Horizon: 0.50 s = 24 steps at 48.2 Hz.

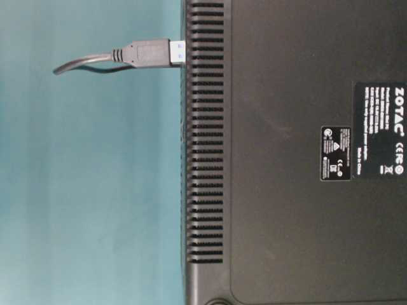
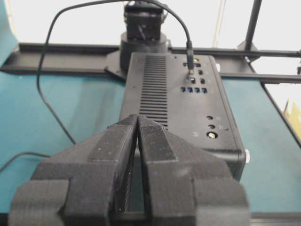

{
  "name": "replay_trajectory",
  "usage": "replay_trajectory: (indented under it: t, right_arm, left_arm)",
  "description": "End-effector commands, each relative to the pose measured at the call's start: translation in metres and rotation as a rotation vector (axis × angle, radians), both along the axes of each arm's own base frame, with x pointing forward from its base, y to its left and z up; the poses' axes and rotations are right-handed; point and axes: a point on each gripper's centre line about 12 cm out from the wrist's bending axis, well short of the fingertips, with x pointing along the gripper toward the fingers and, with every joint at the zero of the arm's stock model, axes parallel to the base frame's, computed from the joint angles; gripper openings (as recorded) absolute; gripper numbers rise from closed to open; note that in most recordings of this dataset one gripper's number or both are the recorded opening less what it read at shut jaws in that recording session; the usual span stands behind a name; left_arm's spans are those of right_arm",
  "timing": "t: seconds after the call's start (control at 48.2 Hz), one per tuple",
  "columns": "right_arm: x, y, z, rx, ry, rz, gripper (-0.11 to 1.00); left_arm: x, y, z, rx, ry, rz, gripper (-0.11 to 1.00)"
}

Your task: Insert the USB into the PC box with both arms.

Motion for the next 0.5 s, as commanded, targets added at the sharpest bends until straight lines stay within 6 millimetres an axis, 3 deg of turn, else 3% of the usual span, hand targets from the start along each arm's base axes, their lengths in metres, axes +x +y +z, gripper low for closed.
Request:
replay_trajectory:
  t: [0.0, 0.062, 0.125, 0.291, 0.478]
  right_arm:
    - [0.002, 0.002, 0.005, 0.015, -0.011, 0.008, 0.14]
    - [0.002, 0.000, 0.004, 0.086, -0.001, -0.001, 0.16]
    - [0.002, 0.000, 0.006, 0.174, 0.011, -0.001, 0.07]
    - [0.006, 0.002, 0.015, 0.235, 0.085, 0.009, 0.00]
    - [0.012, 0.004, 0.034, 0.238, 0.191, 0.016, 0.00]
  left_arm:
    - [0.010, 0.001, 0.018, -0.025, 0.024, 0.002, 0.10]
    - [0.017, 0.001, 0.022, -0.042, 0.083, 0.003, 0.16]
    - [0.022, 0.000, 0.028, -0.040, 0.138, 0.000, 0.28]
    - [0.030, 0.000, 0.048, -0.009, 0.218, 0.002, 0.05]
    - [0.032, 0.000, 0.058, 0.003, 0.219, 0.002, 0.03]
